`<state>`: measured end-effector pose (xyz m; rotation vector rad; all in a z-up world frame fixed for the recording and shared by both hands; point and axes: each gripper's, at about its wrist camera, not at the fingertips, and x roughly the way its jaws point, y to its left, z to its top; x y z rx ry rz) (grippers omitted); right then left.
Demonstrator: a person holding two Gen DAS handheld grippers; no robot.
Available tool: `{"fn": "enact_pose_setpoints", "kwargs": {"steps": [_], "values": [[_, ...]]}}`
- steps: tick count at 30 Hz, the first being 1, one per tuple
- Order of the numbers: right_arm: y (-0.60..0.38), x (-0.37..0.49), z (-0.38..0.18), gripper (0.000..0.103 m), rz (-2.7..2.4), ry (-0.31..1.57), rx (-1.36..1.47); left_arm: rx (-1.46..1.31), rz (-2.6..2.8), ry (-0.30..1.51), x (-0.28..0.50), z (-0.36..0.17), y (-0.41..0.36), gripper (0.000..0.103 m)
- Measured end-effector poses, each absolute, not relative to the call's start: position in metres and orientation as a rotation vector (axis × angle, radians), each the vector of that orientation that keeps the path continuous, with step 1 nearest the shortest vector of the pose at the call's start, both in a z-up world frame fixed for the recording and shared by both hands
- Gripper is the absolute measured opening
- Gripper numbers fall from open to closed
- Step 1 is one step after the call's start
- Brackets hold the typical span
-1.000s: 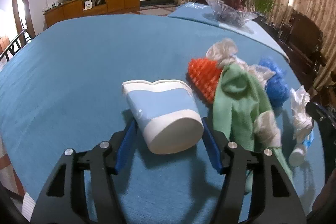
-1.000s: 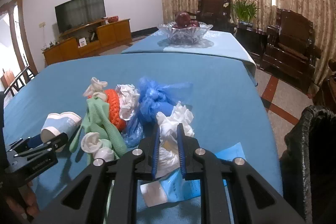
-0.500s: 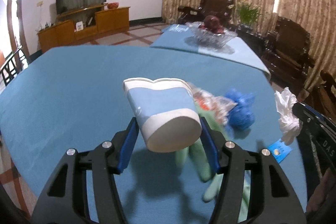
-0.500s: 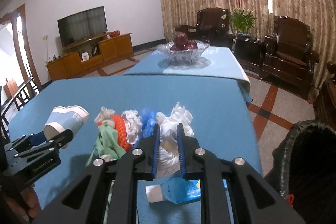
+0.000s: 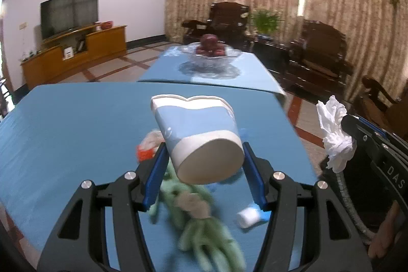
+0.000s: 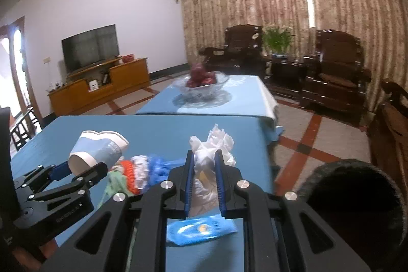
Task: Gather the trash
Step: 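Carry the white cup and tissue over the bin and release both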
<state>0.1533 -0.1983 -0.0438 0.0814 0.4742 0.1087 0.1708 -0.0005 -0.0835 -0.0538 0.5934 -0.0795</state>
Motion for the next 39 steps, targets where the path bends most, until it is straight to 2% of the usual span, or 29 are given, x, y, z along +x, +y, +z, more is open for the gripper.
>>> {"fn": "enact_pose_setpoints", "kwargs": {"steps": [19,32,34,35,37,39], "values": [[-0.359,0.103,-0.035,0.016,-0.232,0.461,0.129,0.000,-0.411,0.543,0.175,-0.071,-0.169,0.056],[-0.438,0.078,-0.066,0.017,-0.385,0.507,0.156,0.036,-0.600,0.593,0.163,-0.101,-0.268,0.056],[-0.445,0.077,-0.073,0.021,-0.401,0.522,0.158,0.049,-0.621,0.608,0.164,-0.104,-0.277,0.059],[-0.448,0.076,-0.076,0.027,-0.414,0.529,0.164,0.051,-0.627,0.612,0.166,-0.105,-0.280,0.059],[-0.454,0.075,-0.082,0.030,-0.429,0.538,0.175,0.048,-0.652,0.624,0.167,-0.106,-0.283,0.074],[-0.457,0.071,-0.084,0.045,-0.449,0.543,0.181,0.046,-0.661,0.621,0.167,-0.105,-0.280,0.081]]}}
